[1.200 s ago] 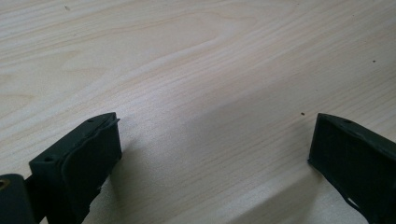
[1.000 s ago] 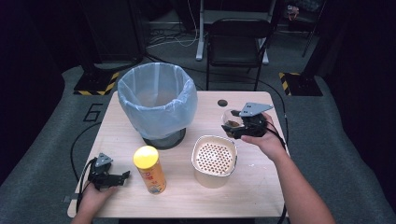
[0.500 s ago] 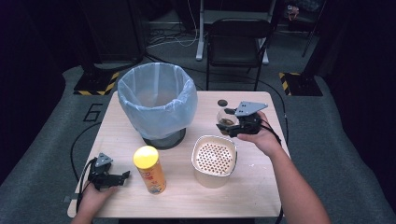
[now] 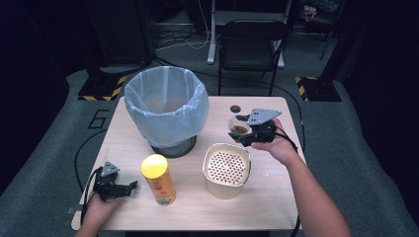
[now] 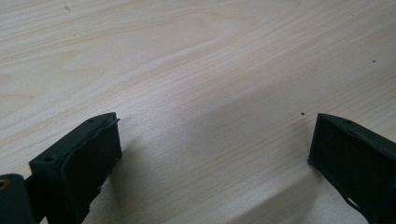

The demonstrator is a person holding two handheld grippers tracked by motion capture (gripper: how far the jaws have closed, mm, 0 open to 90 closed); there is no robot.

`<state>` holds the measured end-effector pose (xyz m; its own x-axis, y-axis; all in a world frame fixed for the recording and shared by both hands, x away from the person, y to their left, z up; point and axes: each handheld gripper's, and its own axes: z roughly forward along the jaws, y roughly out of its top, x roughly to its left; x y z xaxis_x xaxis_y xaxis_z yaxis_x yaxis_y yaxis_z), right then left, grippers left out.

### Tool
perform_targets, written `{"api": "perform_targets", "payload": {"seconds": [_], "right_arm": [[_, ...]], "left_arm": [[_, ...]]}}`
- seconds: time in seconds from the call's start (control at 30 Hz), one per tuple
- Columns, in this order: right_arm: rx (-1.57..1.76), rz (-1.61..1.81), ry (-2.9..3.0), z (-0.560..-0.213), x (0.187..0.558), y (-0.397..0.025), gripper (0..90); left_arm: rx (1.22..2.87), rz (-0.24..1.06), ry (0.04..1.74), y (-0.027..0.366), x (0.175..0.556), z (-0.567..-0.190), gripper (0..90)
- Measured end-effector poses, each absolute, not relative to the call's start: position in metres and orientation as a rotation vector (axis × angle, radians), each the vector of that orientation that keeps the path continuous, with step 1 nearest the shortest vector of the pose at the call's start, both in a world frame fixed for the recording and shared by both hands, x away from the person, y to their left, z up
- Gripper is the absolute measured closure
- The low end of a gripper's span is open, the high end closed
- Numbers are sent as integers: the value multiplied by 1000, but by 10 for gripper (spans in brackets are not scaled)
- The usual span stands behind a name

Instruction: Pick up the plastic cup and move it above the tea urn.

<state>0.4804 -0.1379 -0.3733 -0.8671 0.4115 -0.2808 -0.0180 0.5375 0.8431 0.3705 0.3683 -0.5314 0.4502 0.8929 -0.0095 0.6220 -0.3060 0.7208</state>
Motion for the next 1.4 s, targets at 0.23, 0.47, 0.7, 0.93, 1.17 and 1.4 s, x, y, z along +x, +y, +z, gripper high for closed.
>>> {"api": "perform_targets", "payload": {"seconds": [0.23,0.47,0.7,0.93,1.17,1.4], "right_arm": [[283,1260,2317,-373,477,-136,317],[134,1171,2263,-371,460,-129,329],[48,1157,2200,-370,444,-120,346],[-30,1035,2129,-375,436,-112,357],[-154,855,2001,-379,420,-107,383],[-290,656,1877,-391,400,-101,400]], "left_arm": [[2041,526,1263,368,370,-531,21],[2041,526,1263,368,370,-531,21],[2041,526,1262,368,370,-531,21],[2041,526,1262,368,370,-531,21],[2041,526,1262,368,371,-531,20],[2041,526,1262,368,370,-531,21]]}}
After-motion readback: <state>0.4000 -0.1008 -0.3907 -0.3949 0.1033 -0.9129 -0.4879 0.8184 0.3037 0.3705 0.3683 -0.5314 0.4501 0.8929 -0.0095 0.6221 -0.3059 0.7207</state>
